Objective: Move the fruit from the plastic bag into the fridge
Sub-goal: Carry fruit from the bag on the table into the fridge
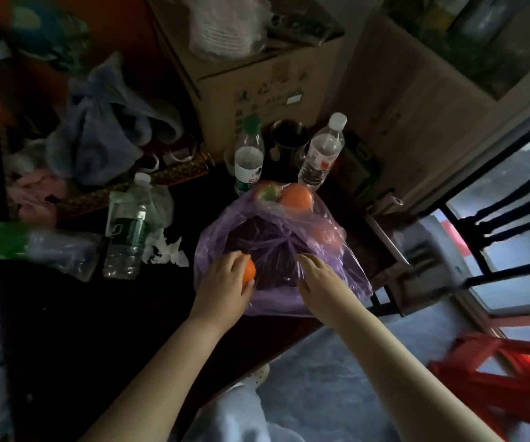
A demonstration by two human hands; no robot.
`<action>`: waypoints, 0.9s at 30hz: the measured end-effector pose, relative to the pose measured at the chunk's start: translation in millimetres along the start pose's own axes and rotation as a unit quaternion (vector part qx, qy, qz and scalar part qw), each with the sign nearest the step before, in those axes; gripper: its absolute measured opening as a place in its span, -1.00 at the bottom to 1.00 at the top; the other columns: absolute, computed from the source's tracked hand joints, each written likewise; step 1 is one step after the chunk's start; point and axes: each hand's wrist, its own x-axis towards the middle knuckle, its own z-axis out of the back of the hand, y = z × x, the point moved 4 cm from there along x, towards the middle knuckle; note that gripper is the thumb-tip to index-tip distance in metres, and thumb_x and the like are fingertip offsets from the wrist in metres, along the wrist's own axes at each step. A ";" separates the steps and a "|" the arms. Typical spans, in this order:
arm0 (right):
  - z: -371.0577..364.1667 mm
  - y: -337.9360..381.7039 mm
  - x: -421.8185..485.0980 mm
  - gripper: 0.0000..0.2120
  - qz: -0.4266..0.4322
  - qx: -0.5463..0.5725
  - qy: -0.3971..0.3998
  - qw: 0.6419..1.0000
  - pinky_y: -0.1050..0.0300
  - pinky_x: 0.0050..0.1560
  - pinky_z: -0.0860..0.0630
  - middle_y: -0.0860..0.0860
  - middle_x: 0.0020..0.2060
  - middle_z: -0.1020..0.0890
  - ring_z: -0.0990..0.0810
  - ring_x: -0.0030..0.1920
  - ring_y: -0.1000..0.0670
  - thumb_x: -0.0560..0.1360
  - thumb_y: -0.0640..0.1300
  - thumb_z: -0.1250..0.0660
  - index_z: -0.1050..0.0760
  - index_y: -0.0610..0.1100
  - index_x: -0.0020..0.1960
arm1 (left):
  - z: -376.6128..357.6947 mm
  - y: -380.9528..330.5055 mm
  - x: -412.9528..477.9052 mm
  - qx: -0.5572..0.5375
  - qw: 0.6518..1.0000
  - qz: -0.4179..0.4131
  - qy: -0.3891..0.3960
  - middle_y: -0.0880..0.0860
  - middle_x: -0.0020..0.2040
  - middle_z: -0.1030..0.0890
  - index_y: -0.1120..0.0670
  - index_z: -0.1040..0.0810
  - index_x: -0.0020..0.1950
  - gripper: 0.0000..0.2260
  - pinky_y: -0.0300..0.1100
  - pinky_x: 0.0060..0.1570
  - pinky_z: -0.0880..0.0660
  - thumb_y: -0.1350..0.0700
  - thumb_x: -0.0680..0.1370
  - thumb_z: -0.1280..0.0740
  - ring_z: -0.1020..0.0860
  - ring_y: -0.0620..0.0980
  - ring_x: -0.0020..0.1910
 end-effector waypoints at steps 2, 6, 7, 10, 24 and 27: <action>-7.0 -5.6 18.3 -0.51 0.001 -0.010 0.020 1.000 0.13 0.33 -0.25 -0.09 0.43 -0.28 -0.27 0.42 -0.09 0.57 -0.19 -0.16 -0.17 -0.19 0.48 | -10.7 5.4 9.3 -0.005 1.000 -0.002 0.020 0.07 0.28 -0.46 0.16 -0.45 0.31 -0.56 -0.06 0.25 -0.37 0.08 0.47 -0.39 -0.42 0.10 0.27; -12.2 -17.9 44.0 -0.45 0.009 -0.047 0.033 0.998 -0.01 0.42 -0.23 -0.13 0.45 -0.26 -0.20 0.46 -0.13 0.54 -0.17 -0.17 -0.16 -0.20 0.49 | -23.3 12.9 25.4 0.016 0.999 -0.016 0.032 0.11 0.24 -0.50 0.17 -0.50 0.24 -0.57 0.00 0.23 -0.39 0.17 0.39 -0.45 -0.45 0.13 0.27; -11.4 -21.7 48.3 -0.44 0.010 -0.063 0.026 0.998 -0.06 0.43 -0.20 -0.14 0.46 -0.24 -0.17 0.47 -0.14 0.52 -0.14 -0.18 -0.16 -0.20 0.50 | -24.6 13.7 29.5 0.016 0.999 -0.020 0.030 0.13 0.23 -0.52 0.17 -0.52 0.22 -0.56 0.02 0.21 -0.40 0.21 0.36 -0.48 -0.47 0.15 0.25; -3.8 -35.2 58.3 -0.39 -0.025 -0.096 0.022 0.995 -0.07 0.50 0.03 -0.15 0.50 -0.13 -0.04 0.51 -0.15 0.54 -0.06 -0.19 -0.06 -0.17 0.52 | -30.2 15.6 41.7 0.002 0.999 -0.039 0.027 0.14 0.23 -0.52 0.17 -0.55 0.19 -0.54 0.01 0.21 -0.37 0.29 0.30 -0.49 -0.48 0.17 0.25; 25.3 -70.4 88.5 -0.46 -0.071 -0.087 0.016 0.994 -0.06 0.35 -0.22 -0.09 0.38 -0.32 -0.25 0.40 -0.16 0.48 -0.10 -0.30 -0.24 -0.06 0.42 | -44.5 0.4 91.2 -0.046 0.992 -0.096 0.069 0.04 0.25 -0.50 0.08 -0.51 0.27 -0.61 -0.06 0.21 -0.41 0.10 0.46 -0.43 -0.48 0.06 0.22; 22.7 -73.8 93.8 -0.44 -0.090 -0.073 0.020 0.993 -0.08 0.32 -0.27 -0.07 0.40 -0.31 -0.25 0.41 -0.15 0.49 -0.03 -0.30 -0.21 -0.01 0.44 | -45.7 2.3 94.6 -0.044 0.990 -0.111 0.071 0.05 0.24 -0.51 0.10 -0.52 0.26 -0.61 -0.07 0.22 -0.39 0.06 0.45 -0.43 -0.48 0.08 0.21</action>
